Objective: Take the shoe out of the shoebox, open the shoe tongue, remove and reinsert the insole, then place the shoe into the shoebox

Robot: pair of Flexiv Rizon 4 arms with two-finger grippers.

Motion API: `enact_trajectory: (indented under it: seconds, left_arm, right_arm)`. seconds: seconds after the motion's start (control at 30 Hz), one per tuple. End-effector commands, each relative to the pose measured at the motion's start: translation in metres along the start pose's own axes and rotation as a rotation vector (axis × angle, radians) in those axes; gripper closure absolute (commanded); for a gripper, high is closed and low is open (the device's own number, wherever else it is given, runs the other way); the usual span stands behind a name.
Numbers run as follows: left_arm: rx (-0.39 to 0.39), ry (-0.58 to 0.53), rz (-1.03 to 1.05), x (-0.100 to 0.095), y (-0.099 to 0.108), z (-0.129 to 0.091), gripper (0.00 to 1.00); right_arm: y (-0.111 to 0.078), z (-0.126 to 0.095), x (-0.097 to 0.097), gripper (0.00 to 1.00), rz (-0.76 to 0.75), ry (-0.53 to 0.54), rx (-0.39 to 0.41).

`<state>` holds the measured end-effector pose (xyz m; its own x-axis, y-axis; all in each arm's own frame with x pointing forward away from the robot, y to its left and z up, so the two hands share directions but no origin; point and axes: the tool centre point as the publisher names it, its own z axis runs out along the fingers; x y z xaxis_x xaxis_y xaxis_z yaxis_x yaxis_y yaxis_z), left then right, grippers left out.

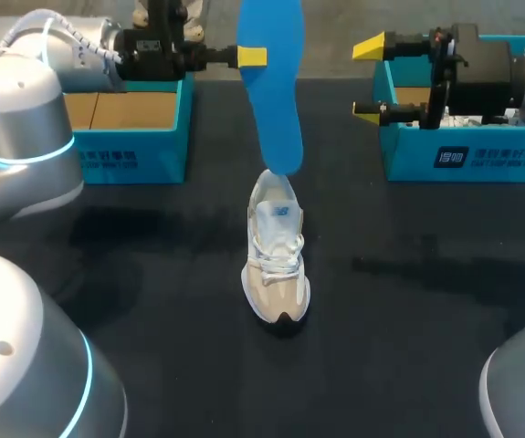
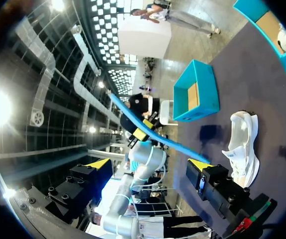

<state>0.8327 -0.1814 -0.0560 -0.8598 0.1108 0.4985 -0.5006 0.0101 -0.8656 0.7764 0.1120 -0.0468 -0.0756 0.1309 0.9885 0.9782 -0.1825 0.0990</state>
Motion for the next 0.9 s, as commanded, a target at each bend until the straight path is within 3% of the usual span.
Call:
enact_trajectory:
  seconds: [0.03,0.33,0.4,0.57,0.7,0.9]
  left_arm:
    - [-0.004,-0.064,0.269,0.005,0.001,0.000,1.00]
    - [-0.004,-0.064,0.269,0.005,0.001,0.000,1.00]
    - [0.045,0.027,0.406,0.008,0.001,-0.003,1.00]
    - [0.062,0.063,0.521,0.007,0.002,-0.004,1.00]
    - [0.091,0.050,0.769,0.006,0.003,-0.003,1.00]
    - [0.029,0.003,1.452,0.004,0.017,0.004,1.00]
  right_arm:
    - [0.001,0.002,0.000,0.00,0.001,-0.002,0.000]
    - [0.001,0.002,0.000,0.00,0.001,-0.002,0.000]
    - [0.001,0.002,0.000,0.00,0.001,-0.002,0.000]
    - [0.001,0.002,0.000,0.00,0.001,-0.002,0.000]
    - [0.001,0.002,0.000,0.00,0.001,-0.002,0.000]
    - [0.001,0.002,0.000,0.00,0.001,-0.002,0.000]
